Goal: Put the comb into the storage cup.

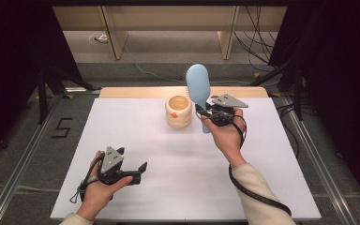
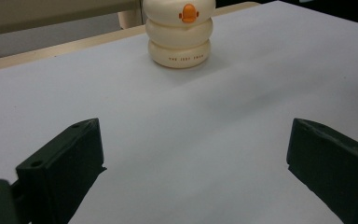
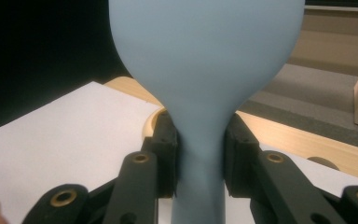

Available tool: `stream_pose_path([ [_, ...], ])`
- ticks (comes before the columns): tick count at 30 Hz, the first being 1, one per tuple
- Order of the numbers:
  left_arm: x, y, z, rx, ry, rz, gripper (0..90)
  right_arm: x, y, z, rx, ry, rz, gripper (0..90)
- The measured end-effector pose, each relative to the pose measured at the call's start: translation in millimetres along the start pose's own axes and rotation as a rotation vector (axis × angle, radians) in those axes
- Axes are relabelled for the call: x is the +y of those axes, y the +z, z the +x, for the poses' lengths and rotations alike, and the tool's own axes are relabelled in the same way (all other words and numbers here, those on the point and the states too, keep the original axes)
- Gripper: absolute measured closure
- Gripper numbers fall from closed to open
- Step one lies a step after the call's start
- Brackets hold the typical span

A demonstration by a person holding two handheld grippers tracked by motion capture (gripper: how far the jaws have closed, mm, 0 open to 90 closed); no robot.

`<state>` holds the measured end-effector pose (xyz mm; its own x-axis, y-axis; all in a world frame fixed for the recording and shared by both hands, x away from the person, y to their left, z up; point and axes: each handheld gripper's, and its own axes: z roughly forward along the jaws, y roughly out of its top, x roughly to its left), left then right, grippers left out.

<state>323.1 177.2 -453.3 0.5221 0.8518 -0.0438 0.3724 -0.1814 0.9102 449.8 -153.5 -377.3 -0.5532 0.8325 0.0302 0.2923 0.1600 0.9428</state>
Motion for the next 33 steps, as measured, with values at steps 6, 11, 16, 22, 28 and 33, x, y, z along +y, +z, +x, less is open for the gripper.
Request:
stream_pose_path([
  [6, 20.8, -3.0, -2.2, -0.031, -0.032, -0.048, 3.0, -3.3, -1.5, 8.1, 0.028, -0.016, 0.009, 70.5],
  [11, 46.0, 2.8, -4.2, -0.059, -0.062, -0.083, 0.8, -7.6, -2.2, 18.1, 0.05, -0.038, 0.016, 70.5],
  [16, 67.3, 16.4, -13.0, -0.082, -0.068, -0.082, 0.0, -12.1, -1.7, 25.7, 0.069, -0.052, 0.027, 70.6],
  [22, 94.9, 29.3, -23.0, -0.118, -0.079, -0.119, 0.0, -17.6, -2.6, 33.7, 0.085, -0.071, 0.037, 70.5],
  [28, 122.8, 41.6, -33.3, -0.146, -0.079, -0.151, 0.0, -20.1, -2.8, 41.1, 0.1, -0.079, 0.039, 70.6],
  [33, 139.9, 53.8, -35.5, -0.153, -0.092, -0.161, 0.6, -22.0, -2.6, 46.2, 0.111, -0.084, 0.039, 70.5],
])
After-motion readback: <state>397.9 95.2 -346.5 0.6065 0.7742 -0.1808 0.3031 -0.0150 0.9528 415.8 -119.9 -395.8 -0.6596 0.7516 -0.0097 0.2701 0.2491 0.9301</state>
